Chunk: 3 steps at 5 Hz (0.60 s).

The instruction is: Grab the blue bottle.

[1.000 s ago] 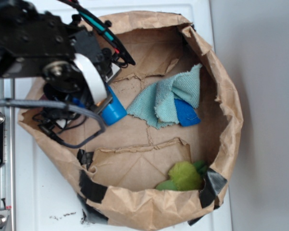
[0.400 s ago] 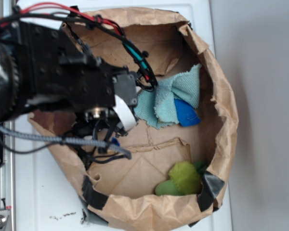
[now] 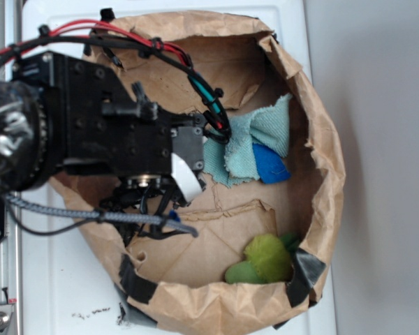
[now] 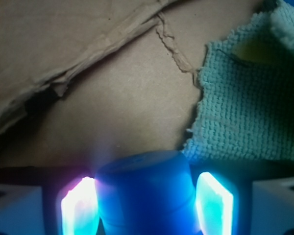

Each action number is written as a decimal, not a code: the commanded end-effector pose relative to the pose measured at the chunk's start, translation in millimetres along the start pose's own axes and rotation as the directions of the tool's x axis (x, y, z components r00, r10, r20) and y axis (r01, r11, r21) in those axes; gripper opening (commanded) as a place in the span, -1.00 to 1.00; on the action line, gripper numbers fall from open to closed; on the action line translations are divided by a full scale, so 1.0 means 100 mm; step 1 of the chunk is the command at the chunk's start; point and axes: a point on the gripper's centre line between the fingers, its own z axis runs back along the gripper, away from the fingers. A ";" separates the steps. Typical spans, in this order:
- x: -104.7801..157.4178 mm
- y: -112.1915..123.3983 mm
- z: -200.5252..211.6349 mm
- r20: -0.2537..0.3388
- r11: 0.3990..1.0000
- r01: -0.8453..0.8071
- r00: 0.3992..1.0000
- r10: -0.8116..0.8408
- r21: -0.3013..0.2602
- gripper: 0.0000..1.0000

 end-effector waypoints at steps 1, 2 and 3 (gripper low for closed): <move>0.19 0.59 0.25 0.084 0.993 -0.117 0.990 0.115 0.029 -1.00; 0.33 1.05 0.59 0.148 0.949 -0.311 0.937 0.317 -0.061 -1.00; -0.02 1.12 1.00 0.175 0.922 -0.357 0.908 0.381 -0.152 -1.00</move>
